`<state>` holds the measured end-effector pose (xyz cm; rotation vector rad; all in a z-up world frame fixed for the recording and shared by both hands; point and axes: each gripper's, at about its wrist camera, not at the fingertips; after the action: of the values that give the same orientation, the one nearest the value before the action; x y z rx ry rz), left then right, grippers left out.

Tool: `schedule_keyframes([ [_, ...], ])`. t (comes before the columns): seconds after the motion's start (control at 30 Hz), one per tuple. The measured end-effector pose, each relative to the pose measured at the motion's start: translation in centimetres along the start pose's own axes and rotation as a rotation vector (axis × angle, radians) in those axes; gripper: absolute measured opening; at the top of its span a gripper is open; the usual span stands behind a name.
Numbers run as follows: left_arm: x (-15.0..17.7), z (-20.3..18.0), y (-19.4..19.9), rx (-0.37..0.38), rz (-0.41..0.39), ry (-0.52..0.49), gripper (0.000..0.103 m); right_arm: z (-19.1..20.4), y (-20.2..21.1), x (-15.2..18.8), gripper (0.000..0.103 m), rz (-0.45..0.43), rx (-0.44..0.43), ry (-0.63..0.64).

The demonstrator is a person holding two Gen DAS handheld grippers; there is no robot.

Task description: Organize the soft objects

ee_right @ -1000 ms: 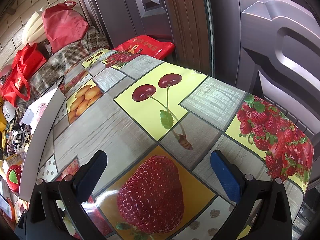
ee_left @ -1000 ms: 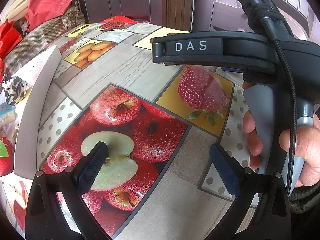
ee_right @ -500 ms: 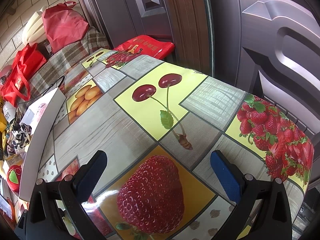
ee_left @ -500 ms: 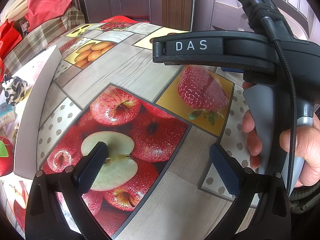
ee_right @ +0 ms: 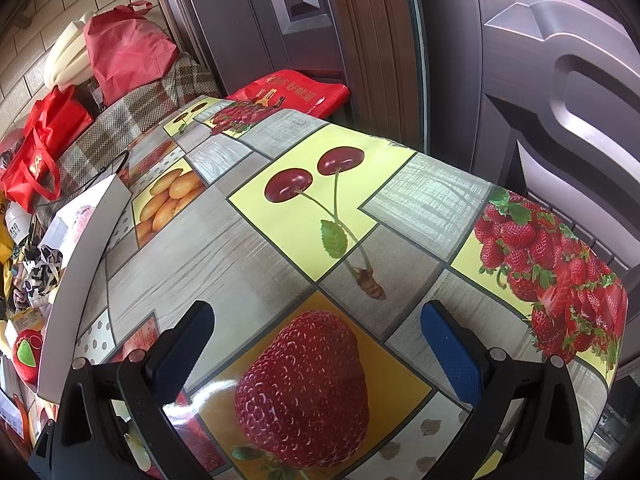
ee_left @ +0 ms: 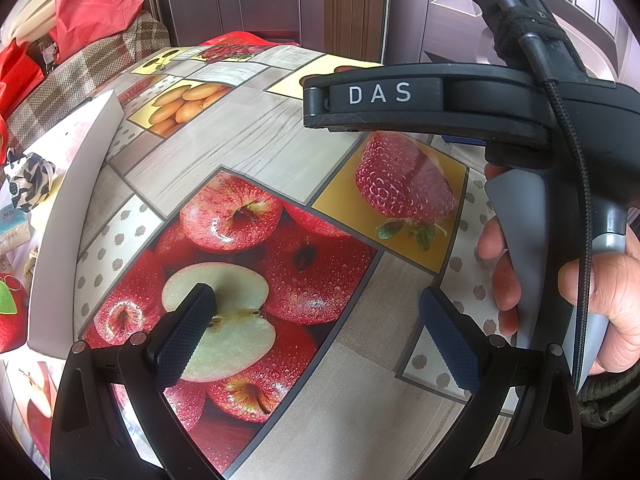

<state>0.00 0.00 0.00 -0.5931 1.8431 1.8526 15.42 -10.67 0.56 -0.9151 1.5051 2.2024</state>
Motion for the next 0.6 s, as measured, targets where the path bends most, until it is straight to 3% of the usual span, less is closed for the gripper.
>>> schedule_keyframes([
  [0.6,0.00,0.00,0.00,0.000,0.000,0.000,0.102,0.31,-0.32,0.06,0.103,0.008,0.013,0.015],
])
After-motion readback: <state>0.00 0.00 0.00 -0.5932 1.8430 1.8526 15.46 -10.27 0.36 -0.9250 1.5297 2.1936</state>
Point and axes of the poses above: each gripper's, at about its wrist camera, not at the fingertips, and y roughly against the way its jaws point, z to its left, x to its underside
